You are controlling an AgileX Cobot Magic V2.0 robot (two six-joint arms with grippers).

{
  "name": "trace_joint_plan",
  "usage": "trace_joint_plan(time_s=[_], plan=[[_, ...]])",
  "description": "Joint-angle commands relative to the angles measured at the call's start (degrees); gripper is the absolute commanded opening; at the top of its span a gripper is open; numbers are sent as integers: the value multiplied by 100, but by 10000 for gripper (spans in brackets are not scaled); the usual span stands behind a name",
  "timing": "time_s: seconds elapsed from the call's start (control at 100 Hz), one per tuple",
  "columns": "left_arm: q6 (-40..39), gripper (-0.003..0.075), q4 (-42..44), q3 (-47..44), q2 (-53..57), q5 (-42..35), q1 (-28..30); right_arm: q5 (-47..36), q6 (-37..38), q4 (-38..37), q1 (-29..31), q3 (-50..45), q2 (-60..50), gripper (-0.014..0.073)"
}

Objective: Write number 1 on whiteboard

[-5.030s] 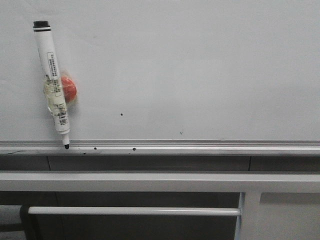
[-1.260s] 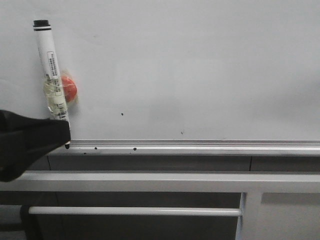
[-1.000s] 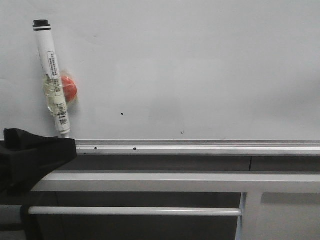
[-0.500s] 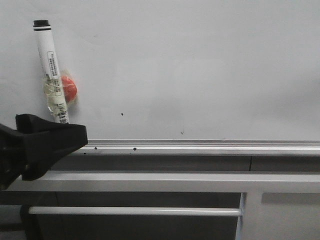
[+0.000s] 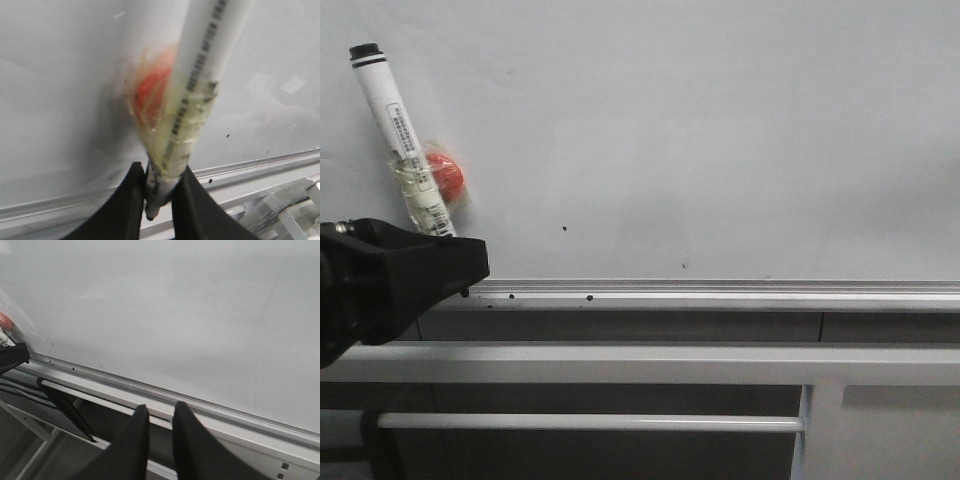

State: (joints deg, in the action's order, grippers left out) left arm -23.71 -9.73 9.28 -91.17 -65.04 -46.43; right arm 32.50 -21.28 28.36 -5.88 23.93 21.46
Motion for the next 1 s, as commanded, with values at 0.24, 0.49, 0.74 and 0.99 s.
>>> trace_joint_plan(time_s=[0.24, 0.49, 0.74, 0.99], plan=[[-52, -20, 1151, -17, 117, -1424, -39, -140, -355, 49, -367, 196, 91, 96], [-52, -20, 2241, -2, 117, -1335, -39, 86, -1123, 45, -1803, 674, 343, 97], [-74, -20, 3128, 898, 154, 175, -39, 498, -1109, -1111, -3395, 1220, 1171, 97], [-82, -20, 4410, 2051, 1007, 4038, -287, 448, -779, -1762, -3883, 1401, 1250, 185]])
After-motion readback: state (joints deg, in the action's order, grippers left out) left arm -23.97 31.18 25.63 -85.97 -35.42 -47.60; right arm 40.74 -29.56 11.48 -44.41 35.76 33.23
